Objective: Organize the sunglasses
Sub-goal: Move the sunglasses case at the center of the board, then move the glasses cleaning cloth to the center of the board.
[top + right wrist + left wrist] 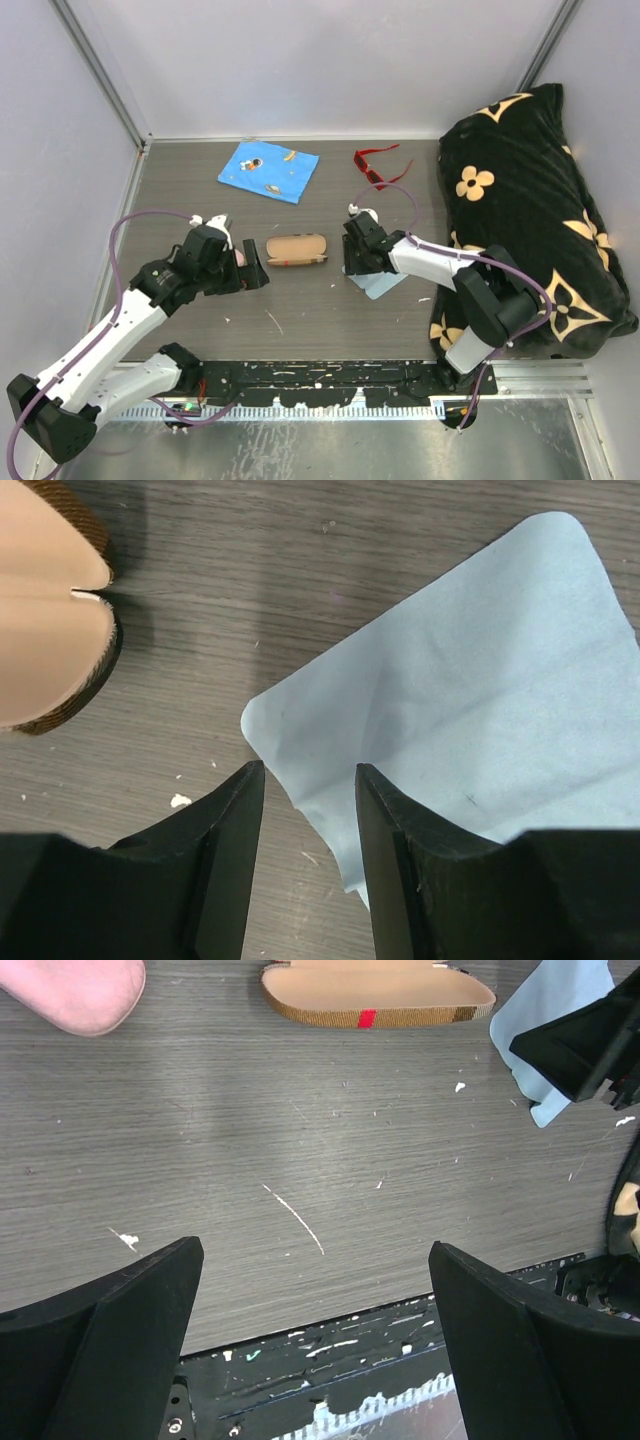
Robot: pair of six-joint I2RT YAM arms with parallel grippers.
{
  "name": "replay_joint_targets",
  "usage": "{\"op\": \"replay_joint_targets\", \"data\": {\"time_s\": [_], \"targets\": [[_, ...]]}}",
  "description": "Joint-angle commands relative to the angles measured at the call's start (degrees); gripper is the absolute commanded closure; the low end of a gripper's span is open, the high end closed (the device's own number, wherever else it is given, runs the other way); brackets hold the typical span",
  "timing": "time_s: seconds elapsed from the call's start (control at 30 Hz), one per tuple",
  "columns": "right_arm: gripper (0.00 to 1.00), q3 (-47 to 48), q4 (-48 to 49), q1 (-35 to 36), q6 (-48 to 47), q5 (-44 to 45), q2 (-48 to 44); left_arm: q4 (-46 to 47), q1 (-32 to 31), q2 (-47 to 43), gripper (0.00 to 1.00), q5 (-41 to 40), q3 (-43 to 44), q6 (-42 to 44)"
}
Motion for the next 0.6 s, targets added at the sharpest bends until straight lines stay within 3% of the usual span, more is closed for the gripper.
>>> {"op": "replay_joint_targets", "data": {"time_s": [0.0,0.17,0.33,0.57], "targets": [[0.52,4.1,0.7,1.8,-1.4,2.2,2.3,1.4,0.4,-1.9,0.02,-1.9,0.8,2.0],[0.51,5.5,1.1,3.6,-2.5,3.4,5.0,1.9,0.4,-3.3,0.02,-2.5,1.0,2.0],[0.57,5.2,1.5,4.4,-3.1,4.5,6.5,1.6,0.4,-3.3,0.02,-2.4,0.7,2.0],[0.76,3.5,0.7,5.7,-4.9,3.3,6.6,1.1,0.4,-3.5,0.02,-3.6,0.6,2.0]]}}
